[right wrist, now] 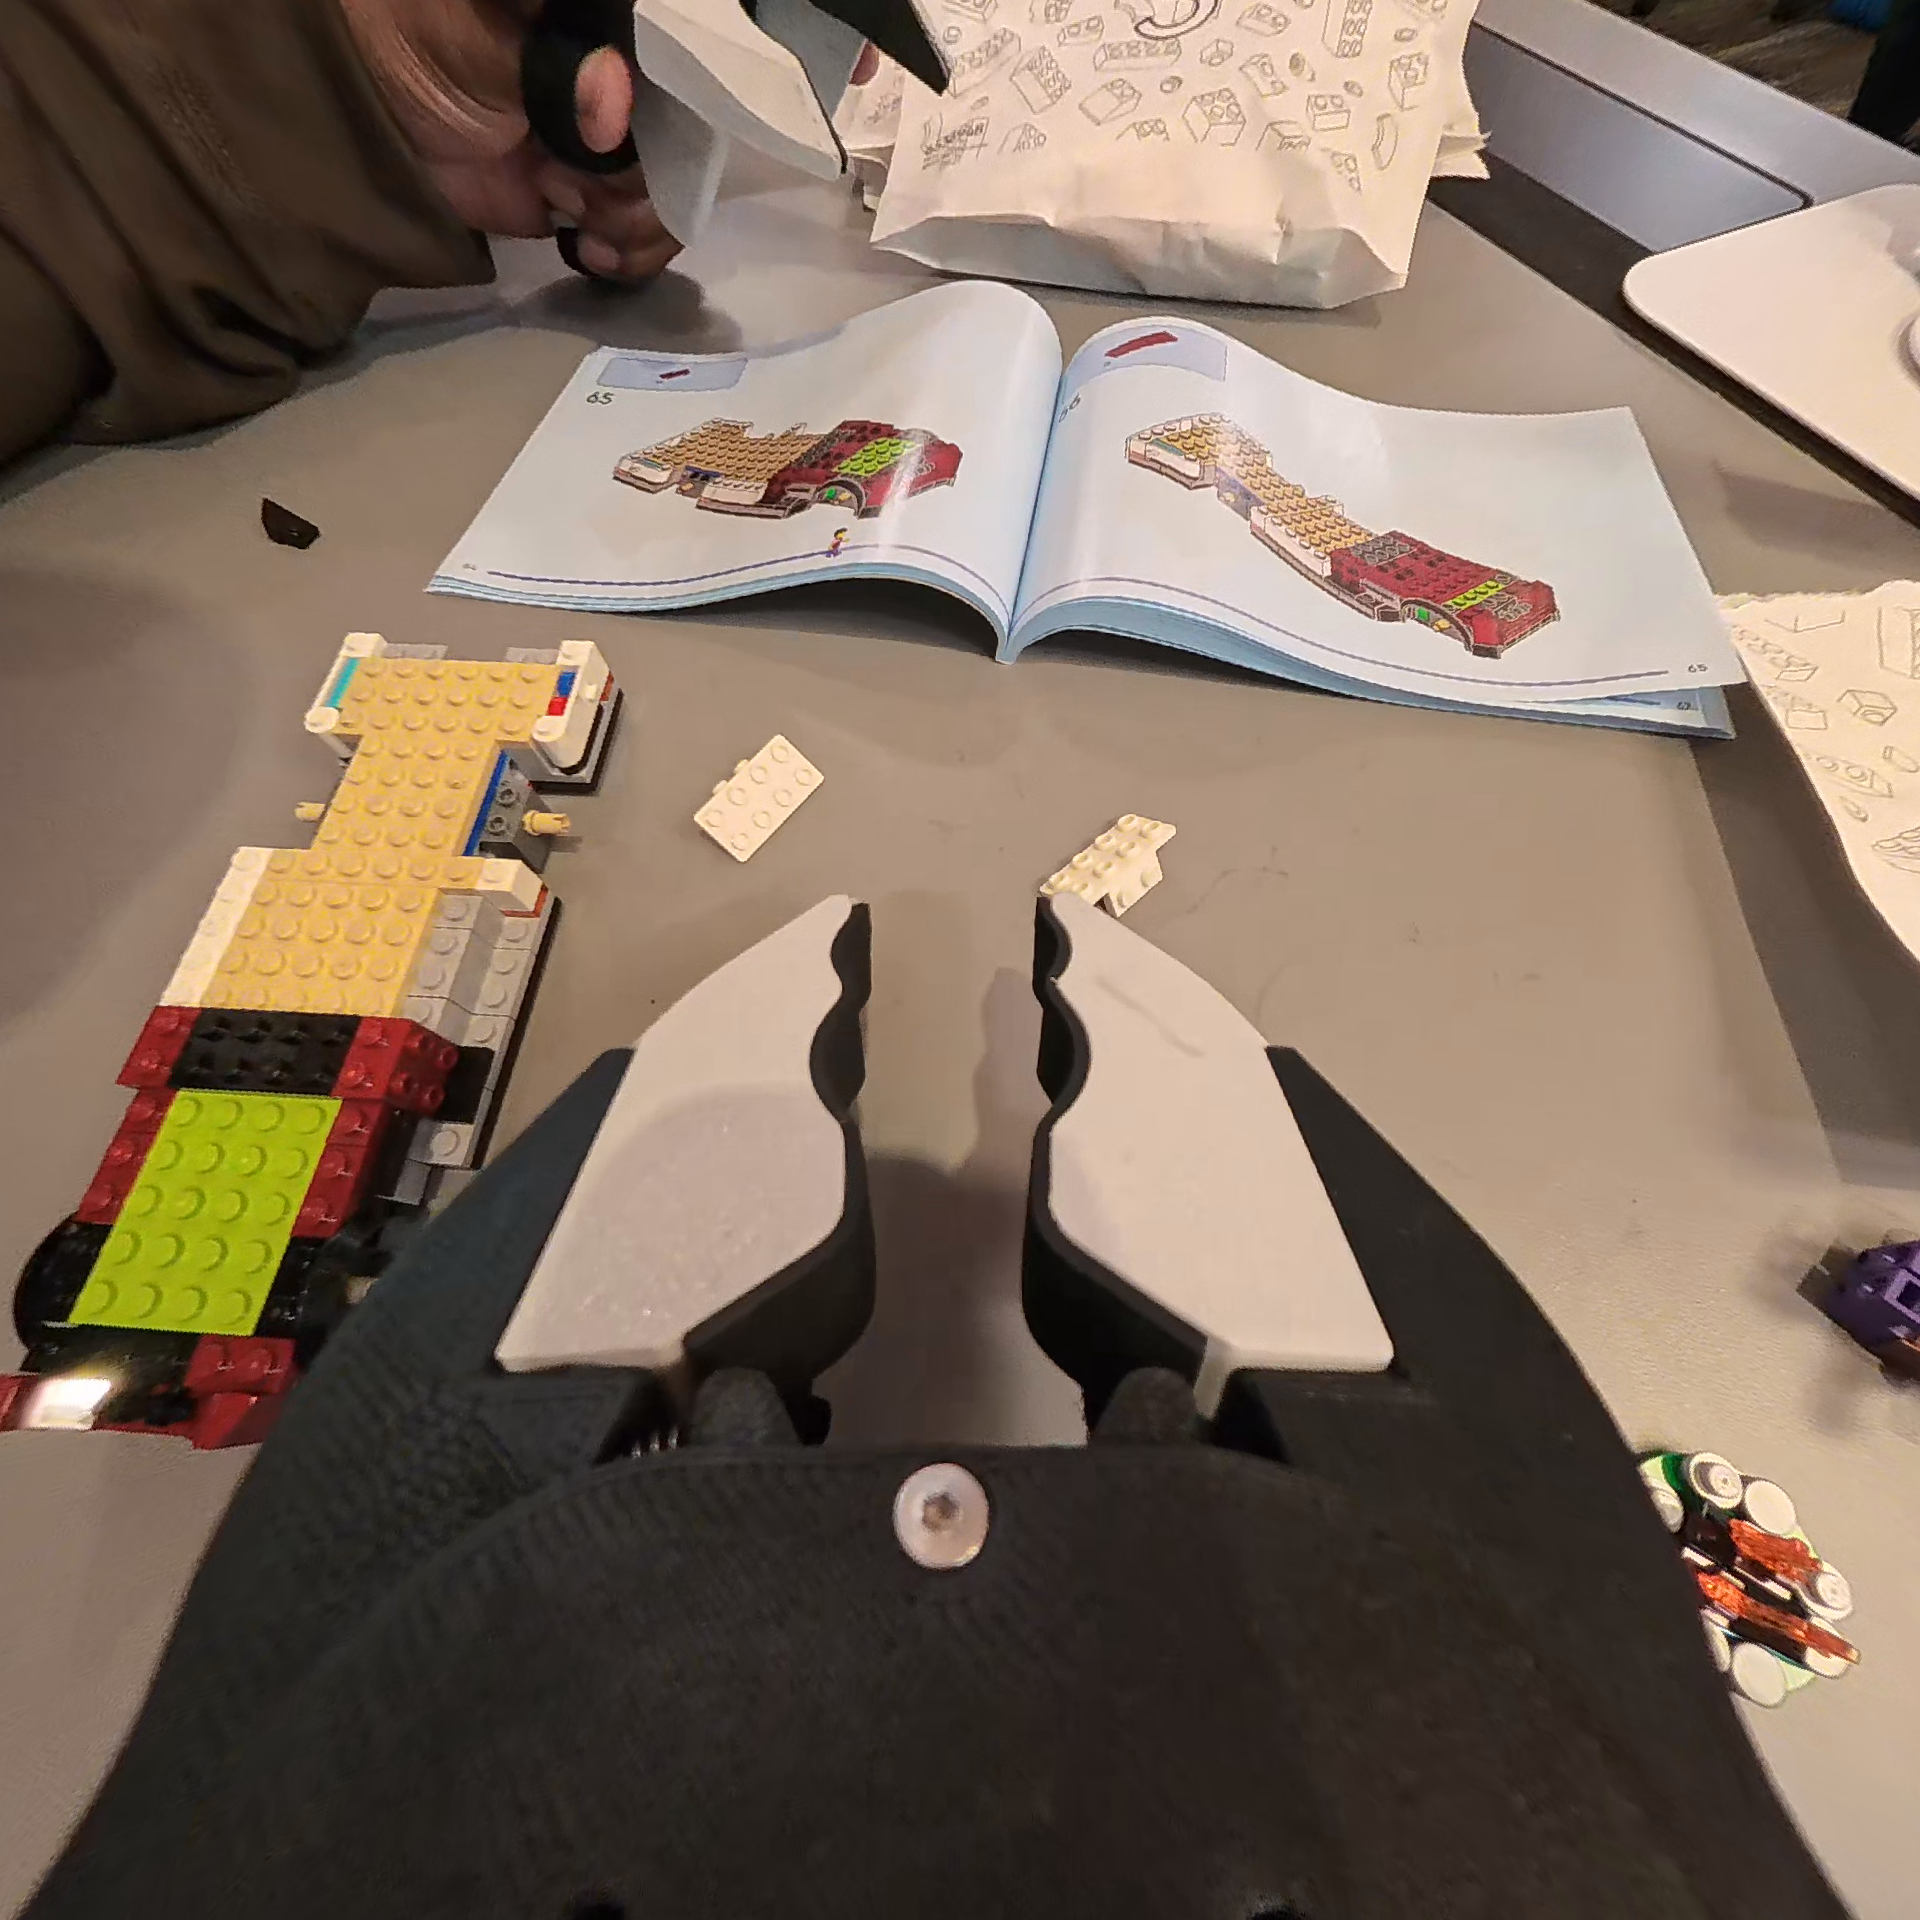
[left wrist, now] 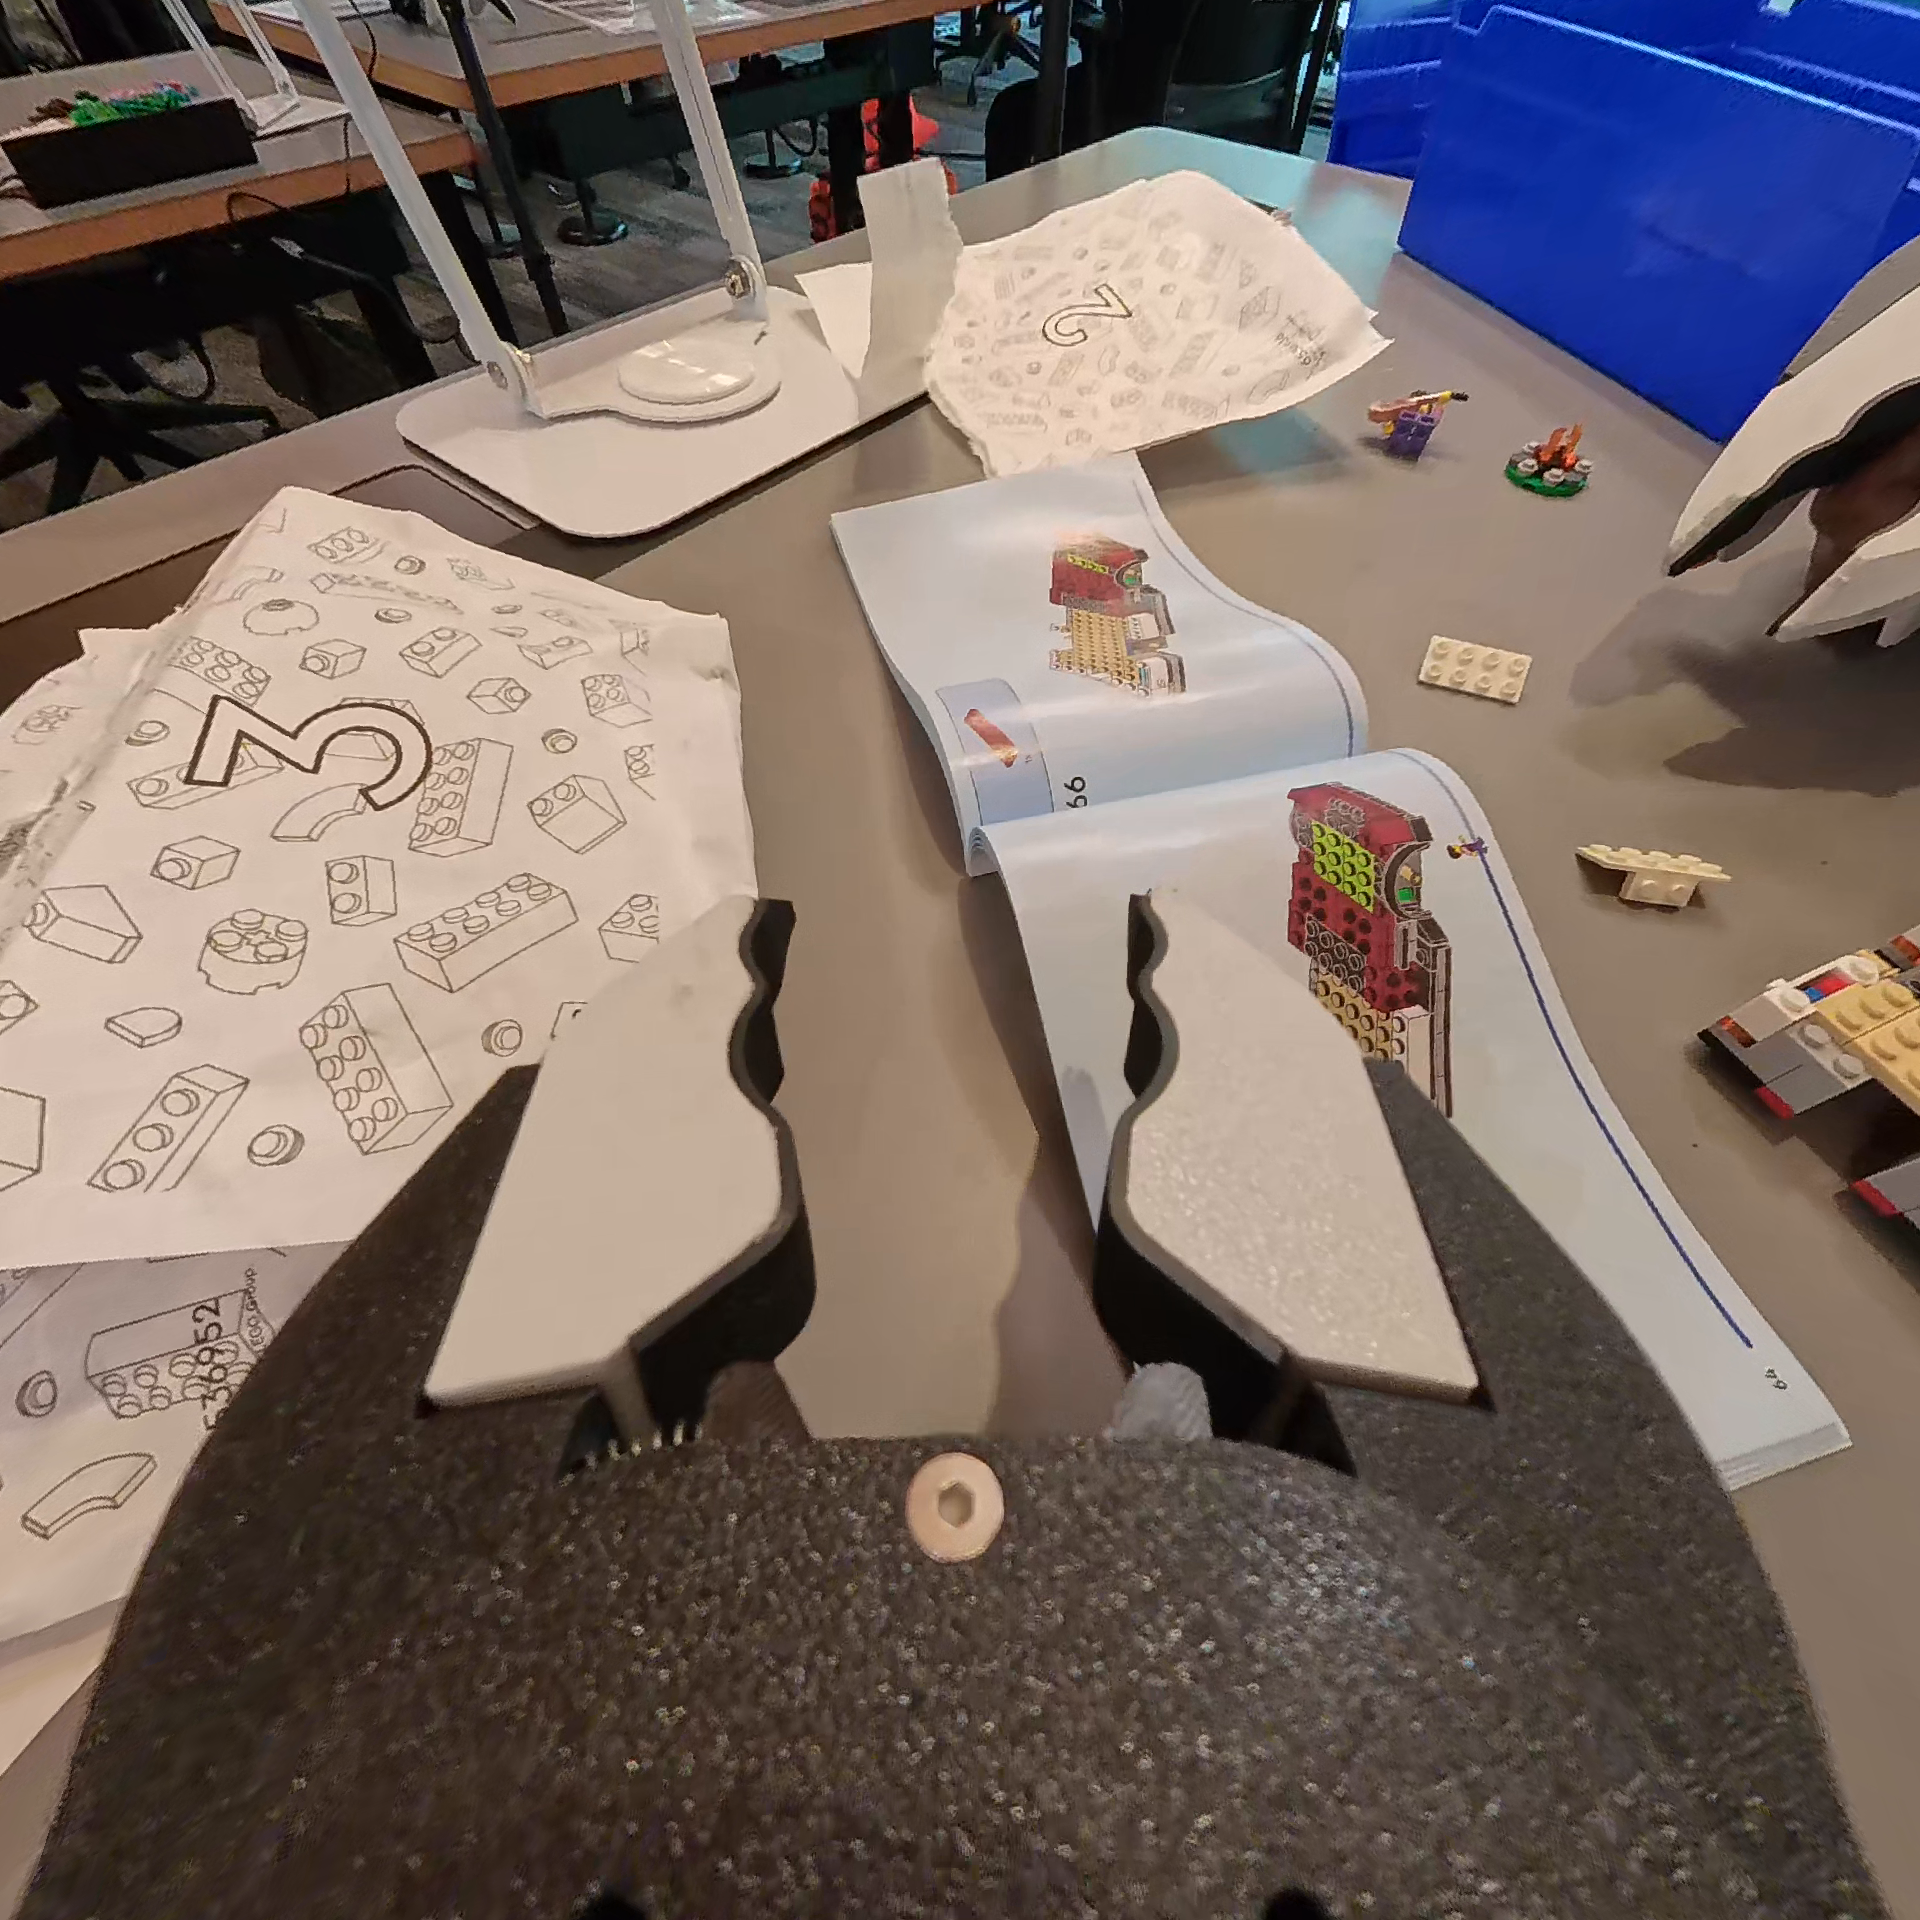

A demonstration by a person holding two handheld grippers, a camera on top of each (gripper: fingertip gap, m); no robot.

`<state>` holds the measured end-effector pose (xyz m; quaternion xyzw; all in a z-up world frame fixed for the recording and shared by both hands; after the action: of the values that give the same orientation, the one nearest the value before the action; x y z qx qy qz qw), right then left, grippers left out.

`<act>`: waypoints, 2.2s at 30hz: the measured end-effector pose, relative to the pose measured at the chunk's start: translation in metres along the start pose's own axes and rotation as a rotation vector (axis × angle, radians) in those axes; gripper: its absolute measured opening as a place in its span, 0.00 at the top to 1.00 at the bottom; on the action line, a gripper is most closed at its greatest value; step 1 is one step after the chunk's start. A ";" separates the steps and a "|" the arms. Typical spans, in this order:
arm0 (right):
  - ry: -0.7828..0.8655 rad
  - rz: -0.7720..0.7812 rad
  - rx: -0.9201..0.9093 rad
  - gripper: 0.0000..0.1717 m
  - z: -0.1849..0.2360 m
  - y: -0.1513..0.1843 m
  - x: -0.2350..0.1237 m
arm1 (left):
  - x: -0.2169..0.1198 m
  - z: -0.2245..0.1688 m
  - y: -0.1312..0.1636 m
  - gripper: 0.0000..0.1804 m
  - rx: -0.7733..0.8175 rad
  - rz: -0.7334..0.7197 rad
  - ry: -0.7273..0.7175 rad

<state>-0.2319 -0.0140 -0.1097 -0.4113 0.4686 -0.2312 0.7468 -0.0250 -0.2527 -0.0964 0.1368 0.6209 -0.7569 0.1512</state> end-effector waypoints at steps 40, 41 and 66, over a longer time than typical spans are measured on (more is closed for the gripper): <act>-0.064 -0.059 0.005 0.80 0.002 -0.008 0.000 | 0.001 -0.015 0.018 0.65 -0.038 0.183 0.173; -0.070 -0.070 -0.010 0.80 0.004 -0.010 0.002 | 0.002 -0.018 0.020 0.65 -0.037 0.193 0.194; -0.144 -0.092 -0.407 0.75 0.039 -0.047 0.081 | 0.002 -0.042 0.021 0.67 -0.010 0.263 0.355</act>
<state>-0.1583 -0.0840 -0.1028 -0.5900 0.4319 -0.1358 0.6685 -0.0179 -0.2154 -0.1246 0.3472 0.6181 -0.6917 0.1378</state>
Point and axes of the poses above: each gripper's, where its closed fingertips meet, x out along the fingers, y out of its underside, z = x × y across the jaws, the point moved 5 cm from there along -x, back along the fingers, and after that the axes turned 13 degrees about x, right-handed, at the moved point
